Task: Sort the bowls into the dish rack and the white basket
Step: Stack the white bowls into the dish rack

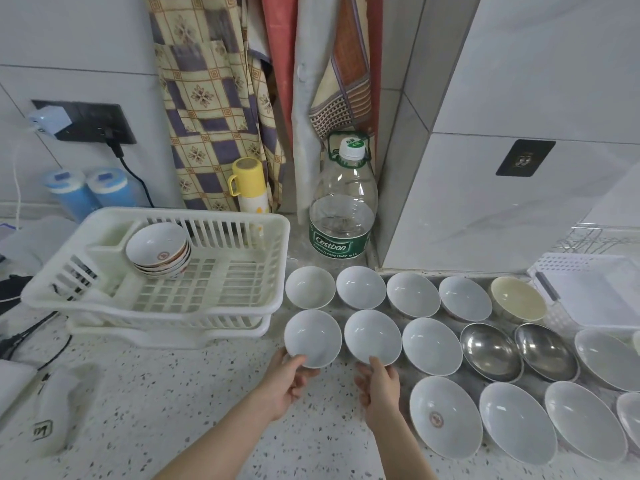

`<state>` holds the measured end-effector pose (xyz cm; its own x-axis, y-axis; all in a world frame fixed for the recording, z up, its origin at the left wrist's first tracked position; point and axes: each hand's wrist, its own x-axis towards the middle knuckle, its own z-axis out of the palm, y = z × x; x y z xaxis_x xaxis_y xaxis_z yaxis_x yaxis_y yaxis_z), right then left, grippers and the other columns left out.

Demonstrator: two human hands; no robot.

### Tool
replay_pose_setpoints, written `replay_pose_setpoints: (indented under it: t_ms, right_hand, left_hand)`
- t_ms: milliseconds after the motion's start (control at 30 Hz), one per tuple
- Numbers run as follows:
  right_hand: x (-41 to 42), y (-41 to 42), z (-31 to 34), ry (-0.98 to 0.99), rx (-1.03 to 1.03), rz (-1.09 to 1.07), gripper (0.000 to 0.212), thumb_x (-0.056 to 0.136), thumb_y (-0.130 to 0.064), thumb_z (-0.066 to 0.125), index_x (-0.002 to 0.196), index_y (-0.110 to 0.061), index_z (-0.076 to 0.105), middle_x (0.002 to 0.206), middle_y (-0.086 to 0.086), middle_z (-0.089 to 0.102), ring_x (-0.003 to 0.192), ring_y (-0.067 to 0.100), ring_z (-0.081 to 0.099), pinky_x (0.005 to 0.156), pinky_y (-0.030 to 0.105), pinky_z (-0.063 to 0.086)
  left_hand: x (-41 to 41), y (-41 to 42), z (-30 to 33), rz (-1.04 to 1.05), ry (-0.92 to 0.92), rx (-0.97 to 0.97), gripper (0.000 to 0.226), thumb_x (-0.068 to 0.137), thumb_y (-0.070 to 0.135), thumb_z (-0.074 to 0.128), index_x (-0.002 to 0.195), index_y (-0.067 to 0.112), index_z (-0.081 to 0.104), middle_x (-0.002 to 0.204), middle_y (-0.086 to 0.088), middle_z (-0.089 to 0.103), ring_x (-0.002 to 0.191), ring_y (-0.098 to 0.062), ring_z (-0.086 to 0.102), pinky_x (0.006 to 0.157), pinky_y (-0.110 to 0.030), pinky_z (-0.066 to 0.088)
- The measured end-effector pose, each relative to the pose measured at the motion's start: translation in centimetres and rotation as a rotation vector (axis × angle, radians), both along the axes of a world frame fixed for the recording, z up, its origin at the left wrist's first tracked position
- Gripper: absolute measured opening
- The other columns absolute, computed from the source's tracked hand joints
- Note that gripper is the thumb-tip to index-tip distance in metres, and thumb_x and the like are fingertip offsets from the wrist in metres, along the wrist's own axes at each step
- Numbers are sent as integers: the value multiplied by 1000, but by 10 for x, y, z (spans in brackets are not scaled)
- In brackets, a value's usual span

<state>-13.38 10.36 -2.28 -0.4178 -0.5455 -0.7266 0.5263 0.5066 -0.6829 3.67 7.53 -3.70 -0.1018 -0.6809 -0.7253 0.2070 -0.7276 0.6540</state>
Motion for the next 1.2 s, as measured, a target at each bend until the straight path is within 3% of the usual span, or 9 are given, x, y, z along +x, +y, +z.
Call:
replay_pose_setpoints:
  t_ms: [233,400,467,567,733,967,1100,1200]
  right_hand:
    - [2,7,3,17,3,-58,28,90,-17,56,118,-14,56,100,13,73,67,18,51,53,27,33]
    - [12,19,10,12,-15,-125,23,88,-17,53,111,-15,58,95,12,74,62,17,43,53,27,32]
    - [16,20,18,7,-42,-157,23,88,-16,52,111,-13,57,91,13,74,56,15,38,45,23,32]
    - [22,16,36,-2,-112,-193,19,88,-14,50,106,-13,57,90,15,74,52,13,33,34,17,27]
    - [42,1,76,16,-251,-158,7,88,-13,48,91,-17,54,90,15,74,51,12,32,48,23,26]
    - [93,-23,122,41,-399,-69,10,87,-12,47,93,-16,55,81,11,74,52,12,31,48,23,25]
    - [125,-39,133,126,-447,1,5,86,-12,50,85,-14,55,76,9,73,47,10,33,42,19,28]
    - [149,-52,135,297,-520,77,9,84,-15,54,90,-10,57,84,11,71,50,6,42,53,23,35]
  left_hand:
    - [14,2,2,-28,-97,-19,40,91,6,53,129,19,48,84,-23,76,42,-11,42,38,-21,29]
    - [40,9,19,-143,-183,-97,38,86,8,51,123,17,54,76,-19,76,42,-11,52,38,-20,26]
    - [52,12,29,-180,-174,-126,38,85,8,51,121,18,56,76,-18,76,47,-13,59,40,-20,25]
    - [68,20,44,-239,-124,-161,41,81,11,52,121,21,57,79,-22,75,48,-14,49,42,-21,25]
    - [92,29,73,-293,-19,-211,49,74,14,53,121,23,61,78,-20,73,52,-17,49,42,-21,25]
    - [143,9,118,-167,55,-313,53,65,18,53,117,24,63,71,-15,69,48,-15,46,41,-22,22]
    - [187,-9,129,-65,46,-351,38,84,8,49,118,23,60,74,-25,70,41,-12,39,40,-21,24]
    - [222,-19,132,-1,33,-384,35,88,6,47,117,21,60,72,-24,70,39,-11,40,40,-21,22]
